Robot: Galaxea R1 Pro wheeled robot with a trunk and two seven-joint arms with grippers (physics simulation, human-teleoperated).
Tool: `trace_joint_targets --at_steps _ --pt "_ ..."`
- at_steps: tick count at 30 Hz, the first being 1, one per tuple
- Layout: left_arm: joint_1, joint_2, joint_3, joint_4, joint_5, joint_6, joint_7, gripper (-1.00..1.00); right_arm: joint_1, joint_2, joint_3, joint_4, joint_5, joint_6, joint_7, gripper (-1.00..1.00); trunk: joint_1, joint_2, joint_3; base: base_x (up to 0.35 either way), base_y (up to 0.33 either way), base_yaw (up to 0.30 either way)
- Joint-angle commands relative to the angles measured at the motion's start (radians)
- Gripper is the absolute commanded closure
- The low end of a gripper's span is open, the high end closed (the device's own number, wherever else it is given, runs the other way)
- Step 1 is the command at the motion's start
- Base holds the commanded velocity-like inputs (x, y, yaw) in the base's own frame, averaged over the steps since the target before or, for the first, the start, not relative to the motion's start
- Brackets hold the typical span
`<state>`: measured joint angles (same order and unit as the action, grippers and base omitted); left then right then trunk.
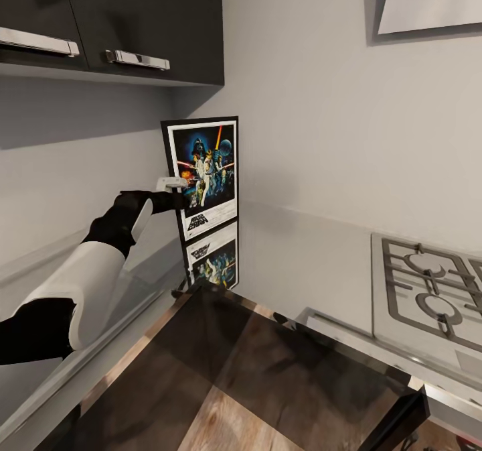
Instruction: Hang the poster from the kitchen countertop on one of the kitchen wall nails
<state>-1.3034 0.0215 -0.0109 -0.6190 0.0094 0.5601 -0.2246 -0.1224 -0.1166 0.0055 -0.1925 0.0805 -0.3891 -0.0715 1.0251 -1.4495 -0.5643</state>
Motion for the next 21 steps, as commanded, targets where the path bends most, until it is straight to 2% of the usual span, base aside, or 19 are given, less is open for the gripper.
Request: trace_joint_targets --at_steps 1,21 --pt "-0.001 0.0 -0.002 -0.001 0.0 0.006 -0.002 1.0 -0.001 0.0 0.001 0.001 0.009 -0.002 -0.007 -1.0 0.0 -0.001 -0.001 0.0 0.0 0.0" --pt "-0.001 0.0 -0.004 -0.008 0.001 0.004 -0.002 1.0 -0.001 0.0 0.001 0.001 0.009 -0.003 -0.007 -1.0 0.0 -0.001 0.001 0.0 0.0 0.0"
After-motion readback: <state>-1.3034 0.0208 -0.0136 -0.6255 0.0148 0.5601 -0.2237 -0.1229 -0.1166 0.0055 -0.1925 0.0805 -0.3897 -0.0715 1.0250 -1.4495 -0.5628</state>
